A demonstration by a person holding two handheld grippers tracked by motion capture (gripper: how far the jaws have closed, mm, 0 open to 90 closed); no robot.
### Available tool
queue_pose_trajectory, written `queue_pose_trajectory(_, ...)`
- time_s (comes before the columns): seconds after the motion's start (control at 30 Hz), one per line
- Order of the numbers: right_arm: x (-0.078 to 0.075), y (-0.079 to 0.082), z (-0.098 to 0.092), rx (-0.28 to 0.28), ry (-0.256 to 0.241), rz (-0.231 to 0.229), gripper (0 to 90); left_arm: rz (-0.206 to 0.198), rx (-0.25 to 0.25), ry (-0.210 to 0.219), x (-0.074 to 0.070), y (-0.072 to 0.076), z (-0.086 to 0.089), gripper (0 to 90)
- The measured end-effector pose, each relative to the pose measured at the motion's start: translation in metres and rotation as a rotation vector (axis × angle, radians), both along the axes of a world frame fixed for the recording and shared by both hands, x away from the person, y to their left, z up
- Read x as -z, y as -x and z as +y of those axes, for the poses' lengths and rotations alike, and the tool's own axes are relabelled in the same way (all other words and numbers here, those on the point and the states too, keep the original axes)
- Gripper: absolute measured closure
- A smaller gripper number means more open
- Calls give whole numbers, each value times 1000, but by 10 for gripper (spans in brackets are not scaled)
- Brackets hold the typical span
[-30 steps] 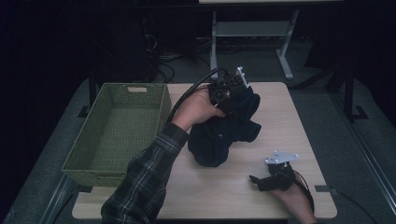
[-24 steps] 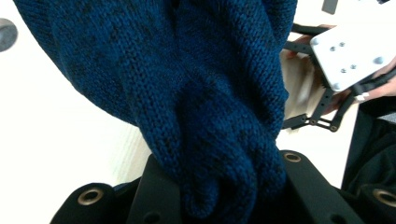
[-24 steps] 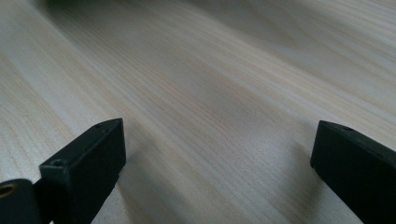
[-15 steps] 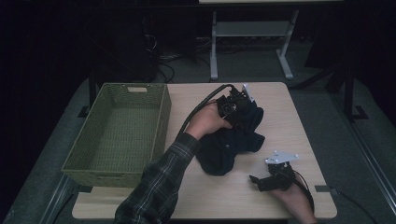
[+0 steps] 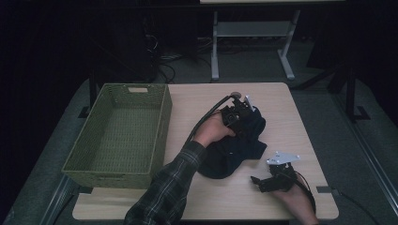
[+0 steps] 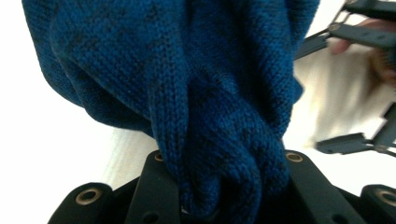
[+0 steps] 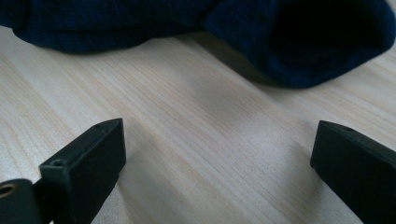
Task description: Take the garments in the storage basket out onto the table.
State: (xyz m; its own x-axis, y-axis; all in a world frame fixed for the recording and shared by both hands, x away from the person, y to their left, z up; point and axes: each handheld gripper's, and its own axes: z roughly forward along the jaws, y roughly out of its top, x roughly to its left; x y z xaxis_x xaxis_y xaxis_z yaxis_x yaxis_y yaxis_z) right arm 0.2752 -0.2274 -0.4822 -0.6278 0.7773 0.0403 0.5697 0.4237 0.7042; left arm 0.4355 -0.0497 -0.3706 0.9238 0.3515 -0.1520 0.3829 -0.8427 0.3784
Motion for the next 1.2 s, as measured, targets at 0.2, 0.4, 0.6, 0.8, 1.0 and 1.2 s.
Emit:
queue_pose_trajectory(0.2,0,0,0,0,-1,0,30,4,-37,-11,19,-7,2,697)
queue_pose_trajectory(0.4,0,0,0,-1,0,0,30,5,-67,-20,38,-12,7,691)
queue_pose_trajectory(0.6,0,0,0,-1,0,0,29,18,-82,-15,53,-15,9,681)
queue_pose_trajectory(0.8,0,0,0,-2,2,-1,30,-5,-84,-12,52,-13,11,604)
queue_pose_trajectory(1.0,0,0,0,-1,0,0,30,-43,-104,34,32,-8,20,434)
queue_pose_trajectory(1.2,0,0,0,0,-2,1,30,-77,-113,59,8,0,31,365)
